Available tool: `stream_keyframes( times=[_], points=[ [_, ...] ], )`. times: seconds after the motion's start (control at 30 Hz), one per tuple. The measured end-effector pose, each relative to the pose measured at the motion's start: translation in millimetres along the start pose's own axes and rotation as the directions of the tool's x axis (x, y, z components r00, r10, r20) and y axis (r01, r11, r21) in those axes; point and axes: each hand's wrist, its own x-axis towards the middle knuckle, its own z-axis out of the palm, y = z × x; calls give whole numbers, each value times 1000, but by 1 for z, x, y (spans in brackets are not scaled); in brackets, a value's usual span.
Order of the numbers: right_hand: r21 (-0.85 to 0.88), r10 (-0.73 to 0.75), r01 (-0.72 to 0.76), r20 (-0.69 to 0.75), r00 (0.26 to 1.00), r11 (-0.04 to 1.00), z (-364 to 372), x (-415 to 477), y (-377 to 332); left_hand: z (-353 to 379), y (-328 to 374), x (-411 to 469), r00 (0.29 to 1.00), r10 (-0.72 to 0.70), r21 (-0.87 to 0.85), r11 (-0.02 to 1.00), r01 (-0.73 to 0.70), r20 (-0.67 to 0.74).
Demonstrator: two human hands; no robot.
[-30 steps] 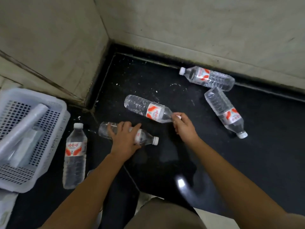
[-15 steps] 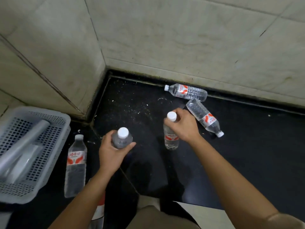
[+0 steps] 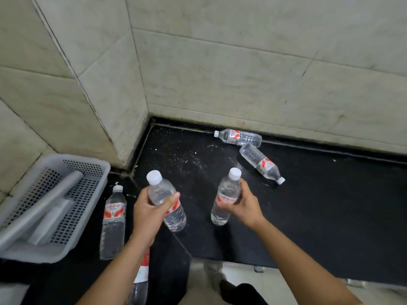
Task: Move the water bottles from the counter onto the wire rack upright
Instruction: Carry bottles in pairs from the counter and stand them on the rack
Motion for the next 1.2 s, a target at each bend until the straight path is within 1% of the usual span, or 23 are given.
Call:
stream_keyframes(
  times=[0.1, 0.2, 0.3, 0.4, 0.47, 0.57, 0.7, 0.8, 0.87, 0.97, 1.1, 1.2],
  points=[
    [167, -45, 48, -23, 999, 985, -20, -26, -12, 20, 20, -10, 998, 7, -122, 993, 0, 55],
    [229, -84, 78, 16, 996, 970, -54, -45, -32, 52, 44, -22, 983, -13, -235, 970, 57, 184],
    [300, -117, 105, 24, 993, 948, -95, -66, -43, 93, 67, -44, 946, 13, -286, 955, 85, 324],
    [351, -124, 136, -56, 991, 927, -140, -90, -34, 145, 84, -74, 888, 45, -309, 944, 112, 458],
    [372, -127, 172, -144, 981, 912, -175, -109, -18, 185, 92, -98, 841, 50, -287, 949, 128, 539],
    [394, -112, 216, -270, 956, 893, -235, -143, 19, 256, 95, -140, 785, 95, -260, 962, 86, 613],
    [418, -64, 248, -407, 911, 874, -333, -198, 85, 362, 83, -207, 722, 92, -209, 975, 74, 686],
    [412, -18, 257, -502, 865, 874, -409, -245, 136, 444, 75, -265, 675, 100, -187, 981, 58, 731],
    [421, 18, 269, -564, 826, 866, -454, -276, 166, 494, 72, -307, 655, 133, -195, 980, 23, 744],
    [410, 75, 292, -679, 730, 864, -517, -317, 204, 564, 72, -368, 601, 164, -196, 981, -13, 782],
    [388, 116, 347, -791, 600, 854, -595, -353, 237, 648, 77, -426, 488, 124, -157, 987, 27, 864],
    [401, 163, 386, -839, 520, 831, -647, -368, 263, 709, 80, -456, 427, 96, -147, 985, 87, 899]
  ],
)
